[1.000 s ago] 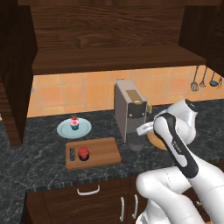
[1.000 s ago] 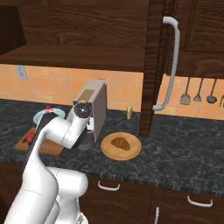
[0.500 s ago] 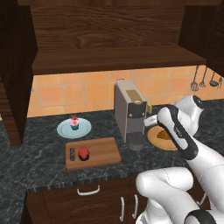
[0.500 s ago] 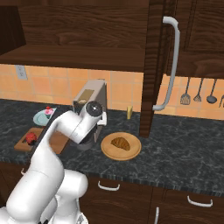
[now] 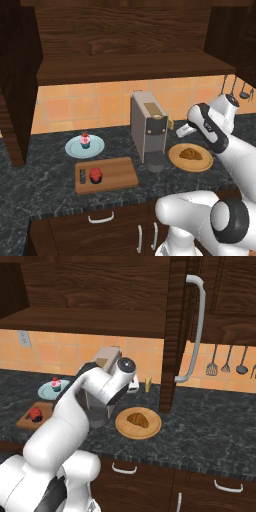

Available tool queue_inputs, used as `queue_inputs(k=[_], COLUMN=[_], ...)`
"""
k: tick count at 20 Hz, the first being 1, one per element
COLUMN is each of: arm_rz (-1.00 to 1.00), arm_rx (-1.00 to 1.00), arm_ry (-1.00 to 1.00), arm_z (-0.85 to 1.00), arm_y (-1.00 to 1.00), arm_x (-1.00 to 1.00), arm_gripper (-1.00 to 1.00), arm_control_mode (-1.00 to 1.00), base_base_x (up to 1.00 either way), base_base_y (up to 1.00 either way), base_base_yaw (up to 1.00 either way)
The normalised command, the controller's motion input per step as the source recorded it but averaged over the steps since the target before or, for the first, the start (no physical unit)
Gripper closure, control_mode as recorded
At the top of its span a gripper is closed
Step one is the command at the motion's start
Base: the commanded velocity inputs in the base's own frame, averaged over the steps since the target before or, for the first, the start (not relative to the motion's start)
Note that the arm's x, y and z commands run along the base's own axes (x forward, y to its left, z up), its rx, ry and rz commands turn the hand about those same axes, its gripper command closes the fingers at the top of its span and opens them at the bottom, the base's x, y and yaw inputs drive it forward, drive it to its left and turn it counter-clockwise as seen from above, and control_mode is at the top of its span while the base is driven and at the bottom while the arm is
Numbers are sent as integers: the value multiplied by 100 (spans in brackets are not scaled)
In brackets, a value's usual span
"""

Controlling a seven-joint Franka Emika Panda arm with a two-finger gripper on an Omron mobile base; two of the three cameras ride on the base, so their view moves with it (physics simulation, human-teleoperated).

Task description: From the different types of pastries on the counter, select a croissant and place it on the cutting board. Then retrieve a jar of jam from the cabinet and place it alongside the croissant on the cutting board.

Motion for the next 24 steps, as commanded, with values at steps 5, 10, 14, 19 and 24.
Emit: queue_inputs(k=[5, 10, 14, 19, 24], arm_rz=[9, 3, 5, 1, 6], arm_rx=[-30, -11, -10, -24, -13], arm_ry=[0, 0, 1, 3, 3], arm_z=[-63, -9, 0, -45, -39], arm_y=[-41, -31, -55, 1, 7], arm_x=[-39, 7, 45, -10, -10], arm_gripper=[-100, -100, -100, -100, -100], arm_control_mode=[-100, -100, -100, -100, -100], base_base_x=[0, 0, 0, 0, 0], base_base_y=[0, 0, 0, 0, 0], base_base_yaw=[0, 0, 0, 0, 0])
